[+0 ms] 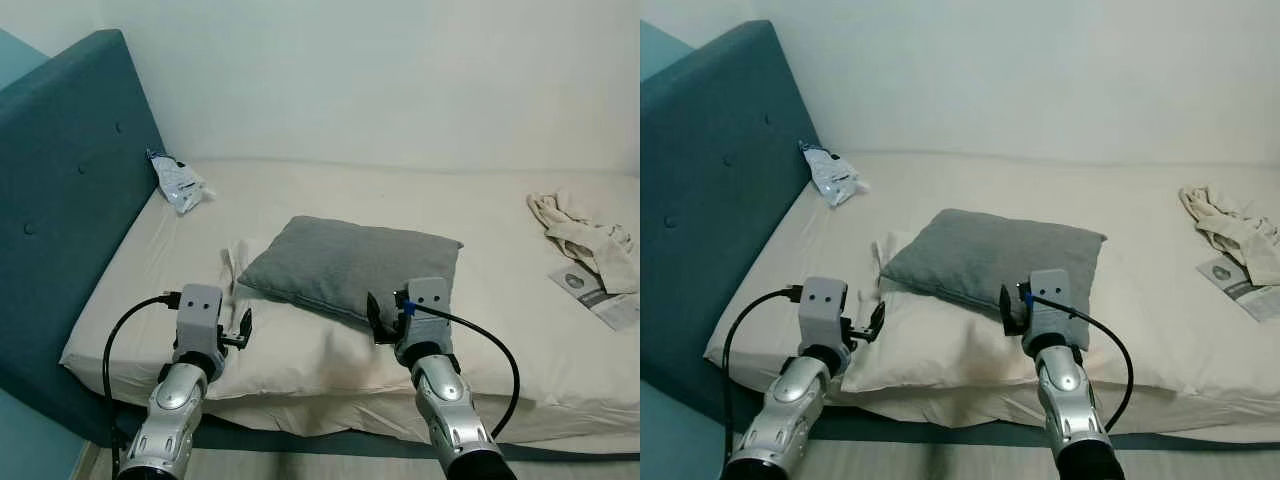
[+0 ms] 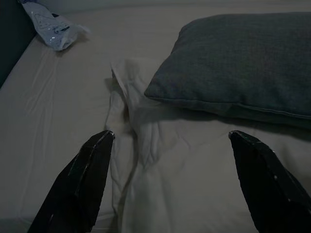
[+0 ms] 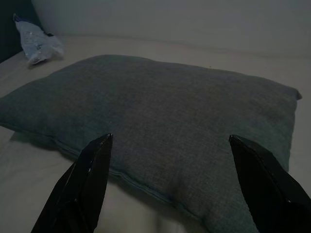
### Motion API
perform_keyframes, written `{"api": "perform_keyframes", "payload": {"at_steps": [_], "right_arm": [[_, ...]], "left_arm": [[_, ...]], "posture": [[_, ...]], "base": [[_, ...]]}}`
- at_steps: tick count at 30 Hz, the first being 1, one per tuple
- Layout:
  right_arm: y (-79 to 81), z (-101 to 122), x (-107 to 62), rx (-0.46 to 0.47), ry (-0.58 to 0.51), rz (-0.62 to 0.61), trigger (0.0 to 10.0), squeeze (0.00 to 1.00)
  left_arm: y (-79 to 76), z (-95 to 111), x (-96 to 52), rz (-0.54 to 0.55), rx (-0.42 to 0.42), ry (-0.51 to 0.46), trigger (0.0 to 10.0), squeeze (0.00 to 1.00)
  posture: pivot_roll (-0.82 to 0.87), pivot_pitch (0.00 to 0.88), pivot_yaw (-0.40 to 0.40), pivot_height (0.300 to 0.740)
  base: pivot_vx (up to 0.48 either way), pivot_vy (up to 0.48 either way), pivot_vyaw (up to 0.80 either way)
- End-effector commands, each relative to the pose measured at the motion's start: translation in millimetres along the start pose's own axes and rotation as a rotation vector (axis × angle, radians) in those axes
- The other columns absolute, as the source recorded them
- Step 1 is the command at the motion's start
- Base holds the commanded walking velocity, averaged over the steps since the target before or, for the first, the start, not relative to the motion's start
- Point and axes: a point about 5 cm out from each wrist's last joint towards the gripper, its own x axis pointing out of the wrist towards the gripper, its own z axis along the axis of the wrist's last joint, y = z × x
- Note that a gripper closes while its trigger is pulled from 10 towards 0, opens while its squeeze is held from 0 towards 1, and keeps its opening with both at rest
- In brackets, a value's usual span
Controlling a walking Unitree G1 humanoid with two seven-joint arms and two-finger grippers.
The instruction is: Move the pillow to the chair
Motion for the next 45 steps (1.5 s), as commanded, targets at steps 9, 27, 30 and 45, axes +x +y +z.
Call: {"api": "perform_keyframes", "payload": {"at_steps": [9,27,30,45], "right_arm": [[-0.8,-2.7,1.0,0.004,0.018,0.008,10.0,0.0],[-8.4,1.1,2.6,-0.017,0.01,0.003,10.0,0.0],[-12.8,5.0,5.4,-0.021,0.003,-0.006,10.0,0.0],[-18.1,13.6,10.8,0.022,-0.018,-0.03,10.0,0.0]], "left_arm": [[-7.1,-2.2,3.2,0.008,0.057,0.021,10.0,0.0],[-12.1,-7.8,3.9,0.01,0.026,0.051,10.0,0.0],[-12.7,-6.6,5.1,0.0,0.038,0.048,10.0,0.0],[-12.3,1.5,13.2,0.026,0.032,0.026,10.0,0.0]], "posture": [[0.01,0.037,0.018,0.74],[0.0,0.046,0.008,0.74],[-0.01,0.046,0.007,0.74],[-0.01,0.049,0.006,0.735]], "base": [[0.0,-0.267,0.0],[0.0,-0.069,0.0],[0.0,0.0,0.0],[0.0,0.0,0.0]]}}
